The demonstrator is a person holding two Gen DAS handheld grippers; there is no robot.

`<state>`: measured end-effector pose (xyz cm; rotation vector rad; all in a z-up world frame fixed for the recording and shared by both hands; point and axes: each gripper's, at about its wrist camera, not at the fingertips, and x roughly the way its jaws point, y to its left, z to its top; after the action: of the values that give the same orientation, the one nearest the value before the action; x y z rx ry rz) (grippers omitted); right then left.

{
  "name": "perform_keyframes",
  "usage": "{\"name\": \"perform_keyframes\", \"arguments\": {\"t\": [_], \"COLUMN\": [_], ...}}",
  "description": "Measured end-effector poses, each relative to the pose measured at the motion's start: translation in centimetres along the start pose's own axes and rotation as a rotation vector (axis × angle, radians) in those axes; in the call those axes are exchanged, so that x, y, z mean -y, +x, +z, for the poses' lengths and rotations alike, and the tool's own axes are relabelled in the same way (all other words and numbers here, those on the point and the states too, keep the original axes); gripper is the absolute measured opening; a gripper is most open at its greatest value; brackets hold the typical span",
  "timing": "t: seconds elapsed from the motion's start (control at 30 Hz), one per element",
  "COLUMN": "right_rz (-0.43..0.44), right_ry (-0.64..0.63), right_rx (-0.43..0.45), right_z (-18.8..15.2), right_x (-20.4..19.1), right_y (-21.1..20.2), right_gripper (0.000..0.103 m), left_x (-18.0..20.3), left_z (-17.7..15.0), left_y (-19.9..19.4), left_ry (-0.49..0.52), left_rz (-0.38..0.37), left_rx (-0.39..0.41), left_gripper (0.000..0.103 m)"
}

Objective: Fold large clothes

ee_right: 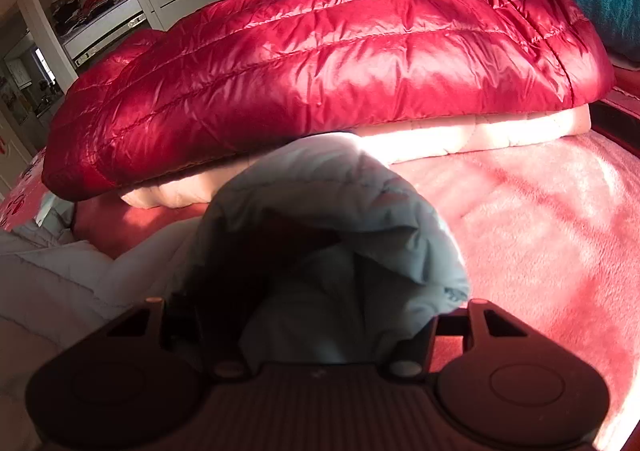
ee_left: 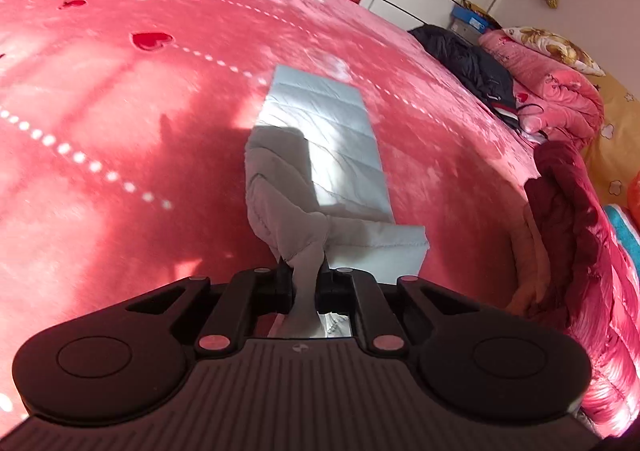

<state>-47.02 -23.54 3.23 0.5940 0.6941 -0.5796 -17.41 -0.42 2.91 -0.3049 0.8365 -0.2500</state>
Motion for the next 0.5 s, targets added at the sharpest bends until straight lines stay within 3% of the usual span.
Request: {"name": "perform_keyframes", "arguments": {"t": [0.1, 0.17, 0.37, 0.5], "right_rz": [0.013, 0.024, 0.089, 0.145], "right_ry": [-0.083, -0.161, -0.545, -0.705], "right_rx": [0.027, 0.061, 0.205, 0.266], "right_z": [-0.2, -0.6, -3.7, -5.2], "right_x": [-2.0, -3.8, -12.4, -17.2], "right_y": [0.0, -0.3, -0.4, 1.3], "right_gripper": [0.025, 0.021, 0.015, 0.015], "left_x": [-3.4, -6.7, -16.6, -22.8], "left_z": [2.3, 4.3, 9.0, 10.8], "left_y": [-2.2, -4.1, -9.4, -11.6], "left_ry": [-0.042, -0.075, -0.126, -0.169], "left_rz": [0.078, 0.147, 0.327, 0.422], "left_rx": [0.074, 0.134, 0.261, 0.302], "left_gripper": [0.007, 0.007, 0.007, 0.007]}}
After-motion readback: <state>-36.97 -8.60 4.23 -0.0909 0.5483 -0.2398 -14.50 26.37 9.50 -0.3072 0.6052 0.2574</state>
